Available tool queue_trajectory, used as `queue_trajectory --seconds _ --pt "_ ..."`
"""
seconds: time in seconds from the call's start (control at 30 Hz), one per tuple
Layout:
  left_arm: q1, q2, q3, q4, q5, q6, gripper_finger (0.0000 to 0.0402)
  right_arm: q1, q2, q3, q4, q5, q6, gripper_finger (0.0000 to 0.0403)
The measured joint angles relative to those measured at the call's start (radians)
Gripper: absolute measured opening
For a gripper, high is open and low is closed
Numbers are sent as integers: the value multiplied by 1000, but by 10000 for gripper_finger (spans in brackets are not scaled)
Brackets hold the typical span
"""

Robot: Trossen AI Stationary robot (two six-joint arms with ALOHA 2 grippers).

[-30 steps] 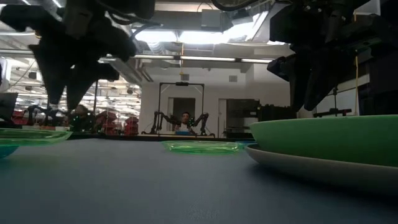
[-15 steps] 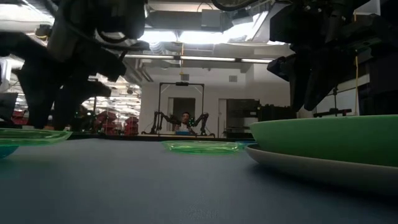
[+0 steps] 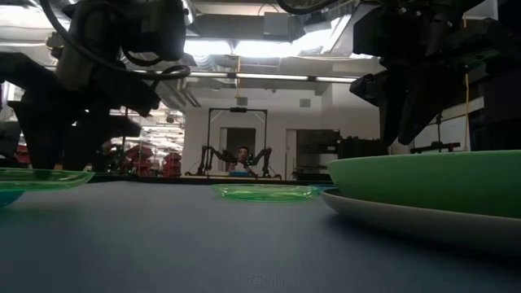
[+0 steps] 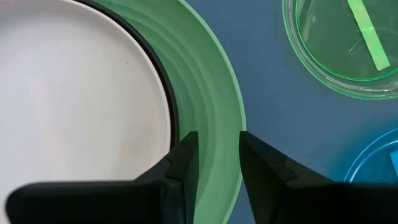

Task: Stack plastic plates
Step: Stack the bottom small green plate on top of the white plate

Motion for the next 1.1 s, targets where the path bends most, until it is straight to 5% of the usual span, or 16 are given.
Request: queue_trajectory --seconds 0.7,1.1 --pt "0 0 0 35 -4 0 9 0 0 0 -1 0 1 105" --pt "0 0 2 31 5 -1 1 0 -137 0 -42 19 0 105"
